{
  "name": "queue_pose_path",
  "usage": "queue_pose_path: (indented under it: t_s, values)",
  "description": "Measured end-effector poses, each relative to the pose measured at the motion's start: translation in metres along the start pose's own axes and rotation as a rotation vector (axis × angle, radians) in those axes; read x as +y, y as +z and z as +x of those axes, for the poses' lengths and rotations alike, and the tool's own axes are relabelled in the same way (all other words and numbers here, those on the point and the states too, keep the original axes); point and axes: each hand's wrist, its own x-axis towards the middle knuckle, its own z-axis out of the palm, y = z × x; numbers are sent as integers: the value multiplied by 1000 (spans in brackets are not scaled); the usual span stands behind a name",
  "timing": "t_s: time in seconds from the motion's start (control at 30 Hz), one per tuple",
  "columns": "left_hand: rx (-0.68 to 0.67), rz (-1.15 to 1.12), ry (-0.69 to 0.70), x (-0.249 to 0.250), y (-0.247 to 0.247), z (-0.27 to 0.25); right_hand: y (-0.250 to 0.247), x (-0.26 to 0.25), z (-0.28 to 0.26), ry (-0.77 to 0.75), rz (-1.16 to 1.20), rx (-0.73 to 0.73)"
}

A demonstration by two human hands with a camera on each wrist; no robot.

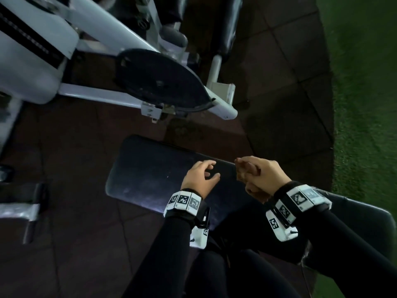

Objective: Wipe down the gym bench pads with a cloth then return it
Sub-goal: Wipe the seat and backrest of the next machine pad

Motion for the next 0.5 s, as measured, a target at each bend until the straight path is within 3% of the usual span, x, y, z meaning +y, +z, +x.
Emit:
queue_pose_path:
  t_s: [0.5]
  values:
    - [95,-14,120,49,-27,-113,-37,-58,-99,-98,203,-53]
